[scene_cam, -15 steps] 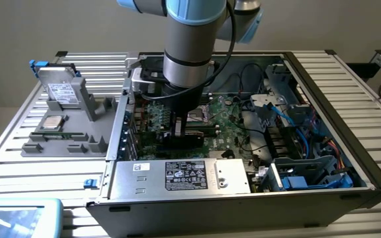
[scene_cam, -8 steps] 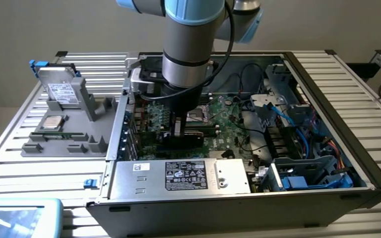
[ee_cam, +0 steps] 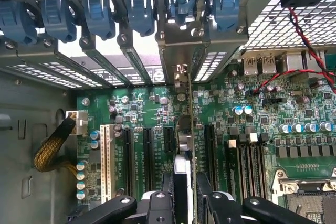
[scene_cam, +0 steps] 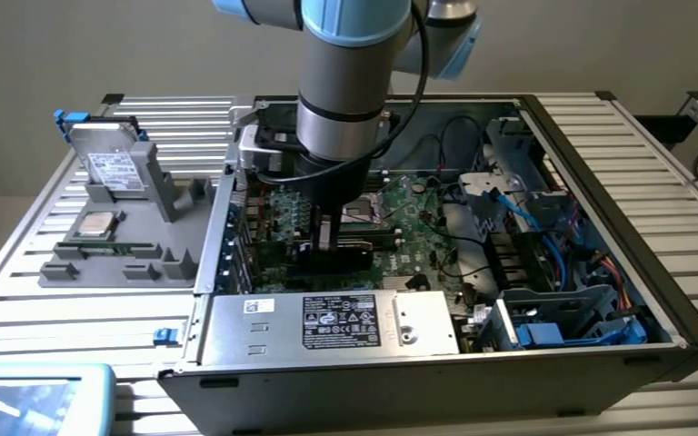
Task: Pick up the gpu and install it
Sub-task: 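Insert the gpu into the slot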
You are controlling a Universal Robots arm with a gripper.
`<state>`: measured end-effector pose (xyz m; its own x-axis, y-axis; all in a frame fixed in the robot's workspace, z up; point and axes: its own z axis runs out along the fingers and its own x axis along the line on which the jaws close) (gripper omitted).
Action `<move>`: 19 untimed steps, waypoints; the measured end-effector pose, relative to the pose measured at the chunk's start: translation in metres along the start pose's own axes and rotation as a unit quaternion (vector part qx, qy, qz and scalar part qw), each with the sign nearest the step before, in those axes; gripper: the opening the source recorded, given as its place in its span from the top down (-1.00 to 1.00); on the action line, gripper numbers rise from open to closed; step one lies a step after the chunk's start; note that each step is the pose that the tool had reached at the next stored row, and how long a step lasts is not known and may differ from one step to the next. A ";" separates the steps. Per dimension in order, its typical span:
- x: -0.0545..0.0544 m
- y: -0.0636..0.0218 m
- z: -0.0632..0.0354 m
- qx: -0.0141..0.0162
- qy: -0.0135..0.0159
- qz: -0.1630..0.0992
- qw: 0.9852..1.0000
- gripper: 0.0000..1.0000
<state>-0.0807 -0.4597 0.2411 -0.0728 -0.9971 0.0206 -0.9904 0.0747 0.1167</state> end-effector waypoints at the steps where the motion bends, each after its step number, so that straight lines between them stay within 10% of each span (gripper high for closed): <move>1: 0.000 0.0000 0.0000 0.000 0.000 0.000 1.000 0.44; 9: 0.000 0.0006 -0.0005 0.001 0.000 0.000 1.000 0.42; 15: 0.000 0.0010 -0.0079 0.019 -0.001 0.000 1.000 0.33; 19: 0.001 0.0029 -0.0248 0.021 -0.001 0.000 1.000 0.33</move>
<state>-0.0807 -0.4597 0.2660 -0.0736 -0.9971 0.0176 -0.9943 0.0747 0.0756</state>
